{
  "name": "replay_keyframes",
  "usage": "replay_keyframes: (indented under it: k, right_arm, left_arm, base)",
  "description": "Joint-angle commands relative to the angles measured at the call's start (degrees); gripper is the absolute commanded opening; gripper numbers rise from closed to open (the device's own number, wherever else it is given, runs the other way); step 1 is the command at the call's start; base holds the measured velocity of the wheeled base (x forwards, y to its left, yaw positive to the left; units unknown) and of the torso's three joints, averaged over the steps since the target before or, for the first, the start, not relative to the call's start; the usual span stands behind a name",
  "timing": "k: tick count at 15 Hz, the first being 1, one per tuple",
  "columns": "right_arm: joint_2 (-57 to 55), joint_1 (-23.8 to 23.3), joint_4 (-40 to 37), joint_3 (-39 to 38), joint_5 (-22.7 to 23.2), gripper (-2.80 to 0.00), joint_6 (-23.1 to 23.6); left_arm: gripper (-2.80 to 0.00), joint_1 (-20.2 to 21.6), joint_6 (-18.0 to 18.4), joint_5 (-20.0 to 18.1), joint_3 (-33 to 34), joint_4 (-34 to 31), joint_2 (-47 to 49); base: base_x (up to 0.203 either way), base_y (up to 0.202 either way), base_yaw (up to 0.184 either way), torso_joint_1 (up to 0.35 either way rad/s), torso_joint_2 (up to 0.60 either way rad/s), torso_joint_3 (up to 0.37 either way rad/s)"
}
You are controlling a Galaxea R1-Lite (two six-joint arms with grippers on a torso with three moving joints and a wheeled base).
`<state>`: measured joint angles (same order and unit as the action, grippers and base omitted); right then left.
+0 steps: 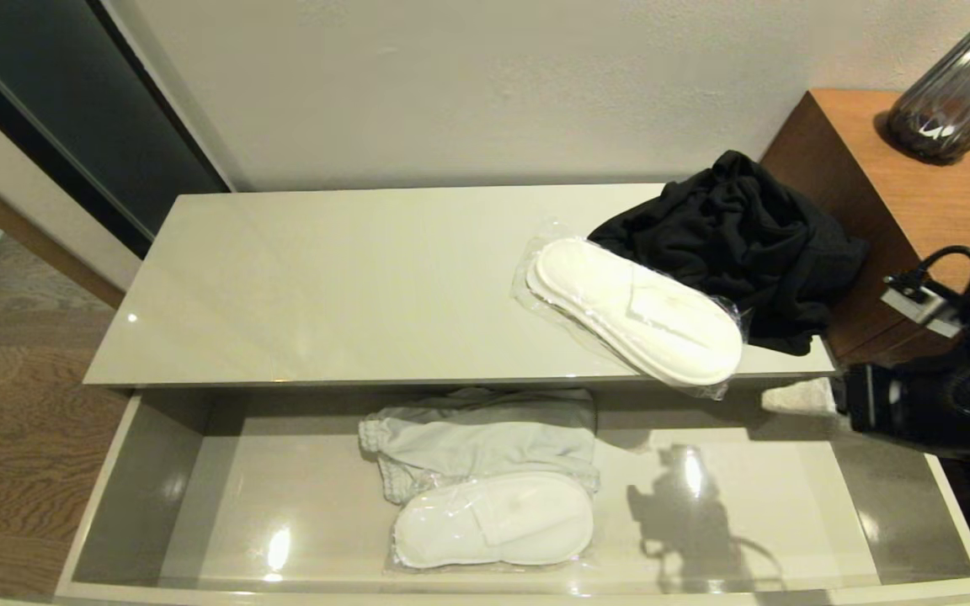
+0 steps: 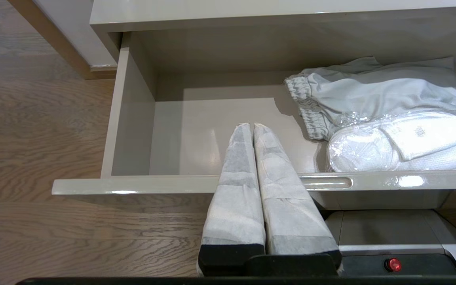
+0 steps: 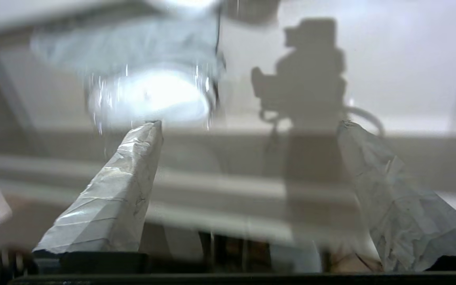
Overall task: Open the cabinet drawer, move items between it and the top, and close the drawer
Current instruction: Pick up the disposable slippers on the table
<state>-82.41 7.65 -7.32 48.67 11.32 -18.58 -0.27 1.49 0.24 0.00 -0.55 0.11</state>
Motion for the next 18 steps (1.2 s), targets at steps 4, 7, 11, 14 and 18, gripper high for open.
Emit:
replay_keyframes:
  k: [4,7,11,14,18]
  right_arm:
    - [-16.1,4.3,11.3,11.9,-7.0,0.0,-4.8]
    - [-18.0,5.3,12.5,15.5,-9.3,0.0,-4.7]
    - [-21.5,5.4,13.0,16.0,-9.5,0.0,-4.9]
    - [-21.5,6.2,14.1,14.6,-9.3,0.0,-5.1]
    - [-21.7,7.2,14.2,14.6,-9.5,-2.8,-5.2]
  left_arm:
    - [-2.8,0.0,0.0,0.0,0.0,0.0,0.1]
    - [-2.8,0.0,0.0,0.0,0.0,0.0,0.1]
    - [-2.8,0.0,0.0,0.0,0.0,0.0,0.1]
    - [-2.8,0.0,0.0,0.0,0.0,0.0,0.1]
    - [-2.8,0.0,0.0,0.0,0.0,0.0,0.1]
  base:
    - [0.0,0.0,0.0,0.0,0.0,0.0]
    - [0.0,0.0,0.0,0.0,0.0,0.0]
    - [0.0,0.0,0.0,0.0,0.0,0.0]
    - [0.0,0.0,0.0,0.0,0.0,0.0]
    - [0.0,0.0,0.0,0.0,0.0,0.0]
